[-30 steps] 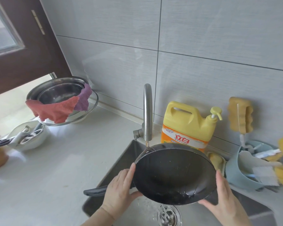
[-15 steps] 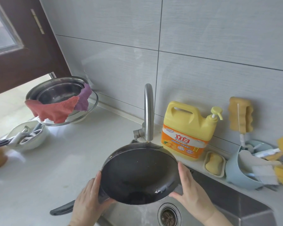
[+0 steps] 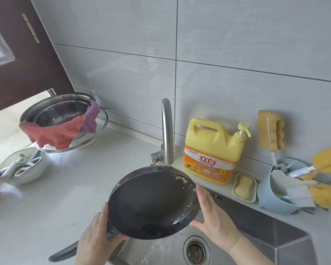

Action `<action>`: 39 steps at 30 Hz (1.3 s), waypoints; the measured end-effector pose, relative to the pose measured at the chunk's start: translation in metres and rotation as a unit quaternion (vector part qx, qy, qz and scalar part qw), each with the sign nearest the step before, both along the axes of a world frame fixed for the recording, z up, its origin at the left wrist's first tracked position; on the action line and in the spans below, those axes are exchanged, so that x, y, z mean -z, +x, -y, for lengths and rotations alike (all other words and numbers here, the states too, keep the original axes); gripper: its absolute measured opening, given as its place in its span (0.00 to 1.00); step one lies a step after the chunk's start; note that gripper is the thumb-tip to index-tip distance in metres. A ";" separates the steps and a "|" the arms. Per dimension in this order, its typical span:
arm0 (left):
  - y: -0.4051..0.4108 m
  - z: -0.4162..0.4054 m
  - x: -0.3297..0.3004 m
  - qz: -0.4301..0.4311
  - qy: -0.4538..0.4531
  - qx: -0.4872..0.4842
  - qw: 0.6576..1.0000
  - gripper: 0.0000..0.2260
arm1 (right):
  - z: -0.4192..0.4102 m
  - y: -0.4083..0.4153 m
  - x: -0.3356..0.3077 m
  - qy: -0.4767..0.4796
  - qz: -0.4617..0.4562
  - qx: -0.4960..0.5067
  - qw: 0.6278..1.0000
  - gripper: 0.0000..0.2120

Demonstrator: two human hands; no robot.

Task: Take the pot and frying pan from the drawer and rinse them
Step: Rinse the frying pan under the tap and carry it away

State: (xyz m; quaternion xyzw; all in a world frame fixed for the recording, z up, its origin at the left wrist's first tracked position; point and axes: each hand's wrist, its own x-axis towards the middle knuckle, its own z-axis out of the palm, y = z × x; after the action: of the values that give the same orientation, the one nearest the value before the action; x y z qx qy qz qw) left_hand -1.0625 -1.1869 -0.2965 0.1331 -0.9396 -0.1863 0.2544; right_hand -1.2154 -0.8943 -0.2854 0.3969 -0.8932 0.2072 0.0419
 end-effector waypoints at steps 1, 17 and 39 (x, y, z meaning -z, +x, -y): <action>-0.004 -0.004 0.000 0.011 -0.003 0.009 1.000 0.43 | -0.007 0.001 0.001 -0.001 0.001 0.009 1.000 0.69; -0.060 -0.082 -0.018 -0.054 -0.075 0.160 0.983 0.48 | -0.113 0.011 -0.030 -0.077 -0.014 0.183 0.980 0.59; -0.056 -0.081 -0.027 -0.050 -0.109 0.157 0.980 0.59 | -0.119 0.025 -0.034 -0.081 -0.007 0.196 0.977 0.59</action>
State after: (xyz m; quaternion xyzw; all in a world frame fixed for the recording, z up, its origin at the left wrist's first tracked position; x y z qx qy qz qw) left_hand -1.1189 -1.1061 -0.2693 -0.0537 -0.9497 -0.1263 0.2816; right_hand -1.1905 -0.7749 -0.2516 0.2109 -0.9336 0.2637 0.1200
